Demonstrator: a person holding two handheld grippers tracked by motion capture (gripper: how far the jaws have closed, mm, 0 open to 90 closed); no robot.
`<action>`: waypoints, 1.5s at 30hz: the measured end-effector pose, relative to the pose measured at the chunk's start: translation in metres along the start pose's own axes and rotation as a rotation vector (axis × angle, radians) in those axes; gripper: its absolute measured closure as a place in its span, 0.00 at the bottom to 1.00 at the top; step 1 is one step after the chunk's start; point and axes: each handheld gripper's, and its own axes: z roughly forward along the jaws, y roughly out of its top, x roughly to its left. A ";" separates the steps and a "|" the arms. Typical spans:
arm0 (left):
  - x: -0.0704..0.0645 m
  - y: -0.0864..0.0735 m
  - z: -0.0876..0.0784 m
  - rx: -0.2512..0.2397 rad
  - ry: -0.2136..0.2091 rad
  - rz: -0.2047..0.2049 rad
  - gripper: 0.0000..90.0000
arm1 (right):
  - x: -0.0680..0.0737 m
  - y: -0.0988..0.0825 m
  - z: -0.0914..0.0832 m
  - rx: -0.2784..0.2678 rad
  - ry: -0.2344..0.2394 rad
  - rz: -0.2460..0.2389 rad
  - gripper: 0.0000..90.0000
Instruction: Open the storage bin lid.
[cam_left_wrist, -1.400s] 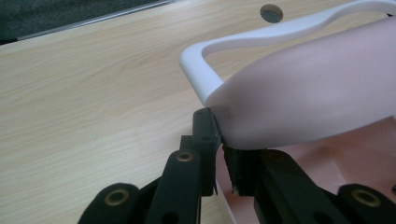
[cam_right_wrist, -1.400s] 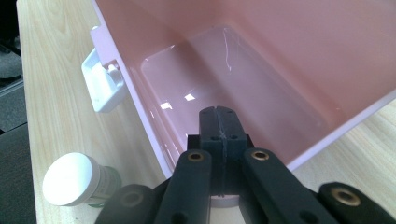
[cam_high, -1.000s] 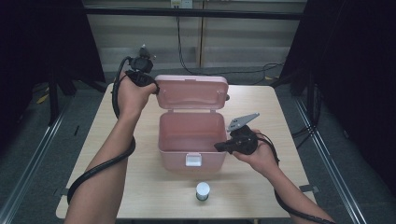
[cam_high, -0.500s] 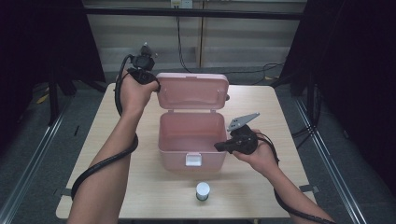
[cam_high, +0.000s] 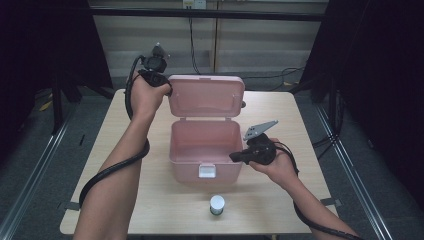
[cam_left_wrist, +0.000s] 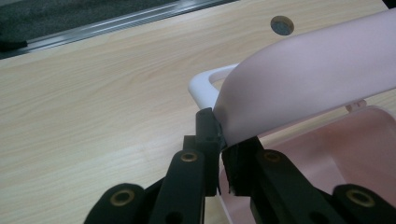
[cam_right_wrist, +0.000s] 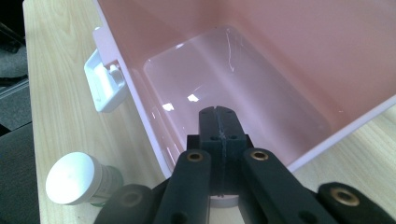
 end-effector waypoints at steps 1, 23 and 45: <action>0.001 0.001 0.000 -0.002 0.000 0.001 0.95 | 0.000 0.000 0.000 0.000 0.001 -0.001 1.00; 0.005 0.011 0.009 0.005 -0.006 -0.015 0.96 | -0.001 0.000 0.000 -0.006 0.010 0.000 1.00; 0.015 0.025 0.026 0.008 -0.025 -0.044 0.96 | -0.002 -0.001 0.000 -0.012 0.013 -0.002 1.00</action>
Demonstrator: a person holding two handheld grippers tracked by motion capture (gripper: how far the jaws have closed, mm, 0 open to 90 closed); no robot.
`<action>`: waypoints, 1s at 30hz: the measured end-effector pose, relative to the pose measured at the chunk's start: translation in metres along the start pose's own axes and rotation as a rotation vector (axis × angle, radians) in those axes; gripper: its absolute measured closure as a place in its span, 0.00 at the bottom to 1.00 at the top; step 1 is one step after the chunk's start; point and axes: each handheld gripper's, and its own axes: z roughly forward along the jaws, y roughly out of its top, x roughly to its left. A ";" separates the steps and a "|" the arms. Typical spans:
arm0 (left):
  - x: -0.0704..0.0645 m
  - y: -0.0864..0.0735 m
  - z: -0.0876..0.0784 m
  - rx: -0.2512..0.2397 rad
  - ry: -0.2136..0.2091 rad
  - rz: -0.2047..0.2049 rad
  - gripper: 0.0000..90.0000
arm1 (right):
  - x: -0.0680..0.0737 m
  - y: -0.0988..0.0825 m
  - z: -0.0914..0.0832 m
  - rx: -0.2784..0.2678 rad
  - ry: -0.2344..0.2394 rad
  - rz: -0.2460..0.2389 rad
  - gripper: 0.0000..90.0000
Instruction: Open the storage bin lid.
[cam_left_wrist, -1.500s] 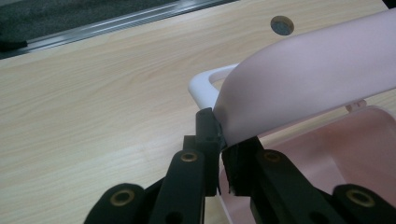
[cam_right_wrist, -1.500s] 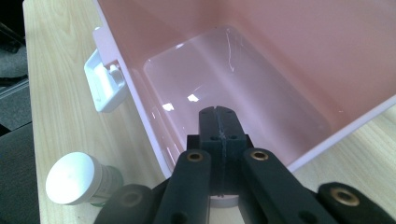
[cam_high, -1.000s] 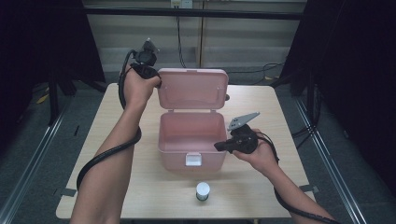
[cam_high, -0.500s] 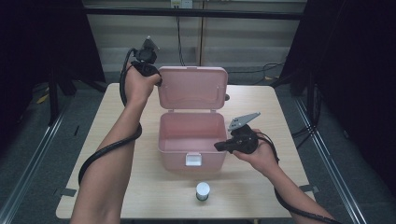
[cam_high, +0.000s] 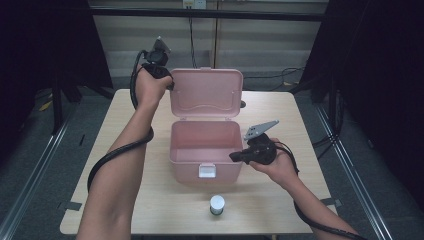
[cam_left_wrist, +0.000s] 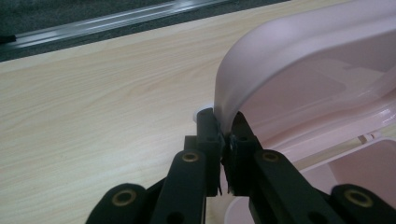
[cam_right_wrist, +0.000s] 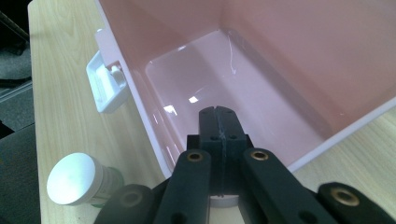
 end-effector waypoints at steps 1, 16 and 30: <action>0.001 0.000 0.000 0.004 0.000 0.006 0.96 | 0.000 0.000 0.000 0.004 -0.001 0.002 1.00; 0.005 0.006 0.010 0.008 -0.005 -0.010 0.96 | 0.000 0.001 0.000 0.005 0.001 0.005 1.00; 0.010 0.012 0.023 0.006 -0.004 -0.031 0.96 | -0.001 0.001 0.000 0.007 0.004 0.006 1.00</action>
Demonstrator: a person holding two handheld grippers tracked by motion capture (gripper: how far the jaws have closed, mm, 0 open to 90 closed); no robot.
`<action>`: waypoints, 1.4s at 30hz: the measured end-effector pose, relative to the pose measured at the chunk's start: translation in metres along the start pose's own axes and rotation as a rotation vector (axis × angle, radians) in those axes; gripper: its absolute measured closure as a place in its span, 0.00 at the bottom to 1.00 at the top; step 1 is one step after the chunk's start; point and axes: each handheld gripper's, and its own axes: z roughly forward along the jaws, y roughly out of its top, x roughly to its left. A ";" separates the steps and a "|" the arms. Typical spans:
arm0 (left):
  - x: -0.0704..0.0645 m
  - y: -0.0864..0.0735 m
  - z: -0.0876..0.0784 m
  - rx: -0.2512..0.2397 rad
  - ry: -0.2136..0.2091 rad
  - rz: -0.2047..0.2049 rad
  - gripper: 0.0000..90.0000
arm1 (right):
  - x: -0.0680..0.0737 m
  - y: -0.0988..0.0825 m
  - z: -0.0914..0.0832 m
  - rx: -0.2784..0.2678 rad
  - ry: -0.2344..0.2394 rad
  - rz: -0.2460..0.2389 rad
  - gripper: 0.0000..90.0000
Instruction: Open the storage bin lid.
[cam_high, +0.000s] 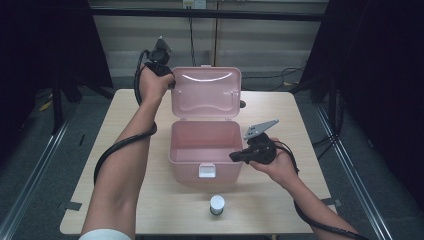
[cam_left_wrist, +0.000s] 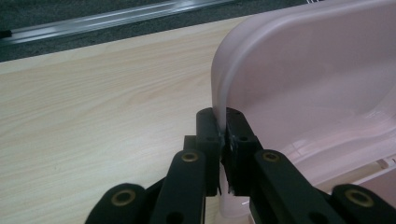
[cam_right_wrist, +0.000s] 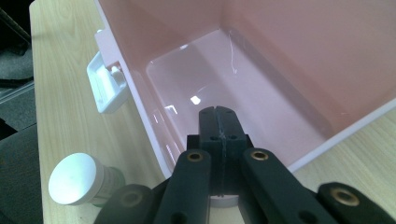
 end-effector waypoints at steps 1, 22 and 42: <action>0.001 0.000 0.001 0.001 0.002 0.002 0.96 | 0.000 0.000 0.000 0.000 0.000 0.002 1.00; 0.006 0.004 0.018 -0.005 0.004 -0.012 0.95 | 0.000 0.000 0.000 -0.005 0.004 0.004 1.00; 0.012 0.004 0.035 -0.004 0.004 -0.019 0.94 | 0.000 0.000 0.000 -0.005 0.009 0.008 1.00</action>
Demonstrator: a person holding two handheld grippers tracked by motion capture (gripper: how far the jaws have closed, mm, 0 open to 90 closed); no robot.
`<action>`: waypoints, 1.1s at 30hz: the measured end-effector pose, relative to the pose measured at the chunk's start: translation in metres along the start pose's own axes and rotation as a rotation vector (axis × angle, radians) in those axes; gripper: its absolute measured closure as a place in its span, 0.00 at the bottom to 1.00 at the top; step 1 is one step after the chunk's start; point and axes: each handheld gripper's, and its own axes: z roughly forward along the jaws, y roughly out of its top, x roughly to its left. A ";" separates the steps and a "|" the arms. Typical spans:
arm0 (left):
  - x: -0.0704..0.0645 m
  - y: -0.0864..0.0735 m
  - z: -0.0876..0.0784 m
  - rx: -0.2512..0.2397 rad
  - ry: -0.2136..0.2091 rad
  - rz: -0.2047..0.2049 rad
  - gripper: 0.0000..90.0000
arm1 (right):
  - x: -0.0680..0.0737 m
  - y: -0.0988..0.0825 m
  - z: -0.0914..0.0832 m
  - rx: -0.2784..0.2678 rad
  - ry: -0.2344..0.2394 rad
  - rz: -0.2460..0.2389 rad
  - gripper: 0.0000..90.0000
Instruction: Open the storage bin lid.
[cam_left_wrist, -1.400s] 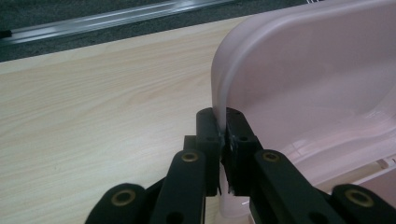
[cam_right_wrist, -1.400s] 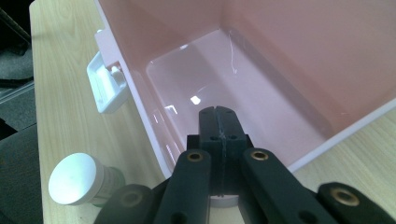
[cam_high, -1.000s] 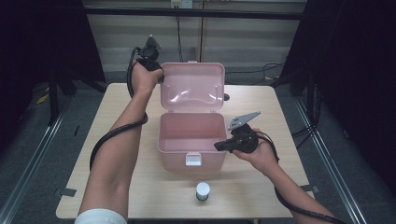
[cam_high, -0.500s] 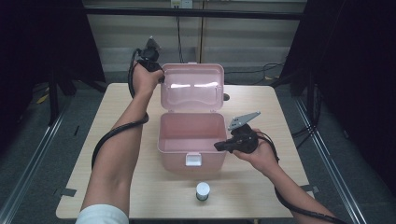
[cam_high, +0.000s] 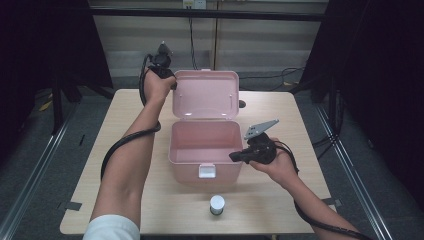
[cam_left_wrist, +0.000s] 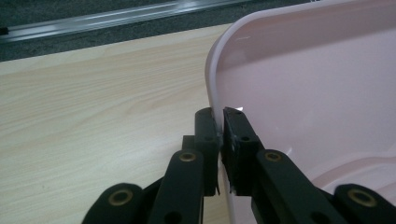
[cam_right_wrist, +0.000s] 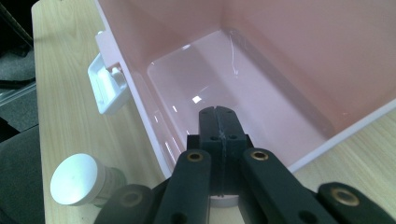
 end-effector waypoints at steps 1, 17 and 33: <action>0.000 0.000 0.002 -0.001 -0.003 -0.007 0.94 | 0.000 0.000 0.000 0.001 0.001 -0.001 1.00; 0.004 0.000 0.016 0.011 0.003 -0.014 0.94 | -0.001 0.000 0.000 0.003 0.007 0.004 1.00; 0.008 -0.002 0.030 0.032 0.000 -0.025 0.94 | -0.001 0.000 0.000 -0.001 0.008 0.006 1.00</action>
